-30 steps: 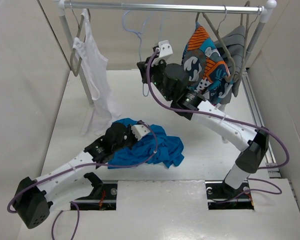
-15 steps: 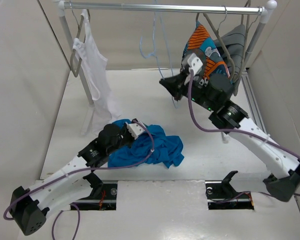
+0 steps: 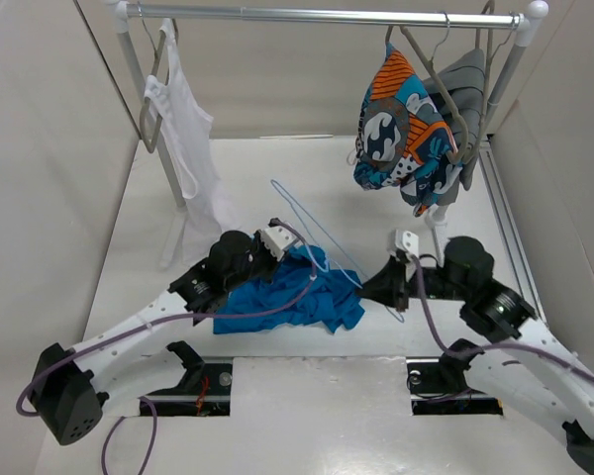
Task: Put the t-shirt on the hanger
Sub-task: Place tshirt on hanger
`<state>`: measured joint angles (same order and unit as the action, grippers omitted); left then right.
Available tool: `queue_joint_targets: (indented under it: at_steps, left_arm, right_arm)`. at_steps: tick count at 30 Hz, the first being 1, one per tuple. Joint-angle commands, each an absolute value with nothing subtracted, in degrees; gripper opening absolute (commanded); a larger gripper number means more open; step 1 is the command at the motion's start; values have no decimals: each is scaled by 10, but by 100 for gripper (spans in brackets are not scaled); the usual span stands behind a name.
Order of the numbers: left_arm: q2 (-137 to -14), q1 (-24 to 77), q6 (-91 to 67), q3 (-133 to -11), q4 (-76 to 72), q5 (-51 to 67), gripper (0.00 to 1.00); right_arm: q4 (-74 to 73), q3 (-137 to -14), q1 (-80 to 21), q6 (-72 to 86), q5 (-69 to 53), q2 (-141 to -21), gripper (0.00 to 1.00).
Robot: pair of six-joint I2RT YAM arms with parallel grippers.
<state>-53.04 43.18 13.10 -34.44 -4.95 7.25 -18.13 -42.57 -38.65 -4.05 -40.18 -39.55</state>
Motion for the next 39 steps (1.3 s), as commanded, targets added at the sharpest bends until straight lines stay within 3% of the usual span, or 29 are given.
queue_joint_targets:
  at_steps: [1,7,17,24,39]
  left_arm:
    - [-560,435,102,-403,-89,62,0]
    - [-628,435,102,-468,-81,45,0]
    - [-708,411,149,-558,-67,44,0]
    - [-690,429,177,-557,-47,111,0]
    - [-690,441,199,-551,-59,83,0]
  right_arm:
    - [-208,-403,-388,19,-446,-301,0]
    - [-395,-403,-388,38,-398,-210,0]
    - [-566,-448,-388,72,-351,-143,0]
    - [-525,-436,-388,67,-345,-149,0]
    - [-529,-455,-388,65,-375,-182,0]
